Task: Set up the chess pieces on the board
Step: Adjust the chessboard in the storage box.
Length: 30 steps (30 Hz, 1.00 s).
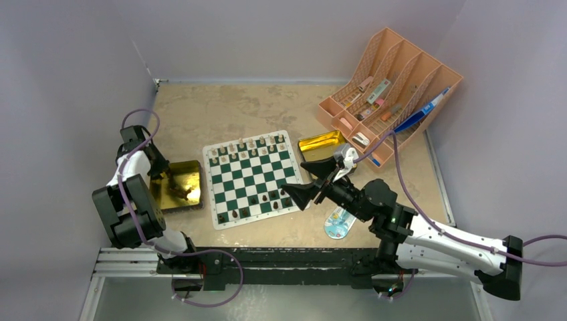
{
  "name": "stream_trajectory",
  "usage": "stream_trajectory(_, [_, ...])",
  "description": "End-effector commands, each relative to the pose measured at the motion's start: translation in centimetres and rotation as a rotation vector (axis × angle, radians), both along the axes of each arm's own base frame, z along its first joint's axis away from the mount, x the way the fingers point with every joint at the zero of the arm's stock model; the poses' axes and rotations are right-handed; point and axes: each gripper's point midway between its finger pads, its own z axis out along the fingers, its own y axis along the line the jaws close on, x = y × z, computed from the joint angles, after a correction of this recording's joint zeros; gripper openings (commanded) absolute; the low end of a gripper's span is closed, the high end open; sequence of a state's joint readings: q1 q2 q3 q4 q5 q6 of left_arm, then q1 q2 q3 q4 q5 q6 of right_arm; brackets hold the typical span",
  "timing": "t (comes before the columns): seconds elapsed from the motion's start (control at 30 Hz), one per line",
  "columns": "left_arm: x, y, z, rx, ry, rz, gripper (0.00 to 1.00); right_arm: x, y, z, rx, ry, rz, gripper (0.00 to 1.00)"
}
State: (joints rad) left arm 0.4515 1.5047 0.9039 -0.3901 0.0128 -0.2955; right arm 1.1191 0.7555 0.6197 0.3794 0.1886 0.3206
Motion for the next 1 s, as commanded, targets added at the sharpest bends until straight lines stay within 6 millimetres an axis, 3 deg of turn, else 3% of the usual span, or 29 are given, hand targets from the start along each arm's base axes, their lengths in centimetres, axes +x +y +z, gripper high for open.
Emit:
stream_trajectory(0.0, [1.5, 1.1, 1.8, 0.040, -0.056, -0.012, 0.19, 0.1, -0.4, 1.7, 0.046, -0.034, -0.012, 0.99])
stream_trajectory(0.3, [0.7, 1.0, 2.2, 0.035, -0.035, 0.004, 0.06, -0.1, 0.5, 1.9, 0.036, -0.071, 0.023, 0.99])
stream_trajectory(0.63, [-0.4, -0.5, 3.8, -0.008, -0.056, 0.007, 0.05, 0.2, 0.6, 1.5, 0.023, -0.067, 0.008, 0.99])
stream_trajectory(0.97, [-1.7, -2.3, 1.5, -0.082, -0.022, -0.027, 0.06, 0.5, 0.8, 0.7, 0.009, -0.048, 0.001, 0.99])
